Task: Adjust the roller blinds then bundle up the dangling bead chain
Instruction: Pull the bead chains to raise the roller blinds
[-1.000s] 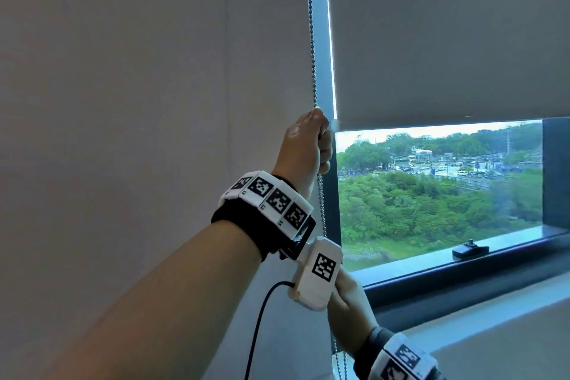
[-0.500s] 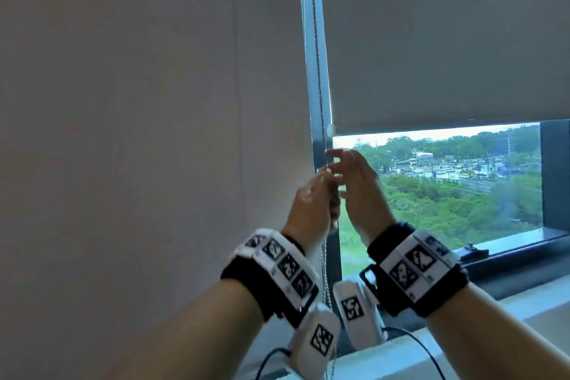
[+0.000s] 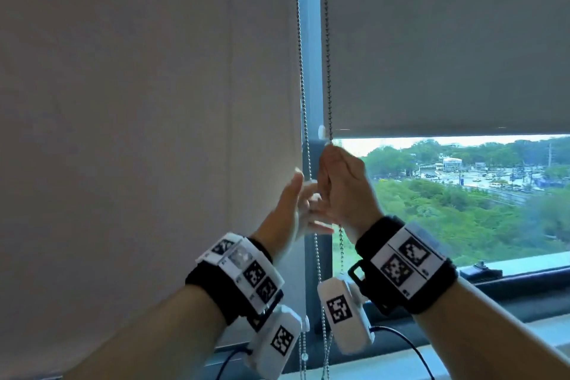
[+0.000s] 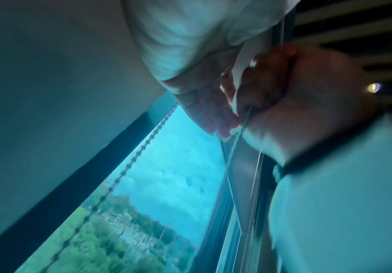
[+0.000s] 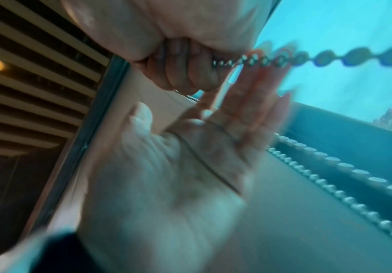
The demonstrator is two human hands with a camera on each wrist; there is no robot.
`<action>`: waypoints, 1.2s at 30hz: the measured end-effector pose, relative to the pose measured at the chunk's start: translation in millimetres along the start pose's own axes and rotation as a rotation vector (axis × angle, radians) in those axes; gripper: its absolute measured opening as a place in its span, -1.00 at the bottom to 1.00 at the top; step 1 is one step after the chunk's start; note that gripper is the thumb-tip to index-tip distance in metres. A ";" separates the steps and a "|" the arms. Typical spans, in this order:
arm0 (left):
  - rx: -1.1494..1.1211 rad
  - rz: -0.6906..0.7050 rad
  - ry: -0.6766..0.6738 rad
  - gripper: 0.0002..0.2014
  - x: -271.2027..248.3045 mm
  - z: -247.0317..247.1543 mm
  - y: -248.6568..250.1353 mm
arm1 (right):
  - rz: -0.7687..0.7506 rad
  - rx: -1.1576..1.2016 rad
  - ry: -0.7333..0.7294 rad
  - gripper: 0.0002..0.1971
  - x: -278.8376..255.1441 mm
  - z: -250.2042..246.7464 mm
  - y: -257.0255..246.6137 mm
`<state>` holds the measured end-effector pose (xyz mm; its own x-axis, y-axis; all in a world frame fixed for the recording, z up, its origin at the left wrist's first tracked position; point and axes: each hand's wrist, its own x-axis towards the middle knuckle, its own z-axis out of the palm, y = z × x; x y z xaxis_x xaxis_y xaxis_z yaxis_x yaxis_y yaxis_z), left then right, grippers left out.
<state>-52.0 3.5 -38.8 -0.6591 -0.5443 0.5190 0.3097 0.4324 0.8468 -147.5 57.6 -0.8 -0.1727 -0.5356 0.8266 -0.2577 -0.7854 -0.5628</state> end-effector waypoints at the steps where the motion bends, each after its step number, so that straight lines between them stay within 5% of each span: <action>1: 0.029 0.021 0.024 -0.28 6.0 1.1 8.8 | -0.001 -0.002 -0.035 -0.57 -3.9 -2.7 3.9; 5: 0.113 0.117 0.087 -0.27 28.4 10.2 46.8 | -0.007 -0.027 -0.125 -0.60 -26.4 -13.8 31.1; 9: -0.028 0.183 0.168 -0.63 49.2 20.9 83.5 | 0.001 -0.159 -0.106 -0.61 -54.7 -21.1 72.0; 13: -0.092 0.208 0.291 -0.67 63.8 34.4 98.5 | 0.075 -0.159 -0.204 -0.48 -83.1 -25.8 94.2; 20: -0.083 0.249 0.331 -0.60 69.5 46.7 85.1 | 0.226 0.027 -0.367 -0.79 -76.7 -31.6 92.2; 28: 0.091 0.213 0.385 -0.54 46.4 51.5 39.8 | 0.111 -0.010 -0.230 -0.53 -33.0 -40.9 67.2; 32: 0.086 0.053 0.417 -0.52 20.9 50.8 3.3 | 0.050 0.012 -0.172 -0.50 -10.6 -37.8 45.1; 36: 0.063 -0.007 0.346 -0.62 -9.7 51.1 -26.0 | 0.022 0.021 -0.163 -0.77 11.5 -31.1 25.2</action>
<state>-88.7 34.3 -71.8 -0.3866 -0.7543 0.5307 0.2555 0.4653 0.8475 -185.5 41.3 -5.5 -0.0214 -0.5945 0.8038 -0.2351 -0.7785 -0.5820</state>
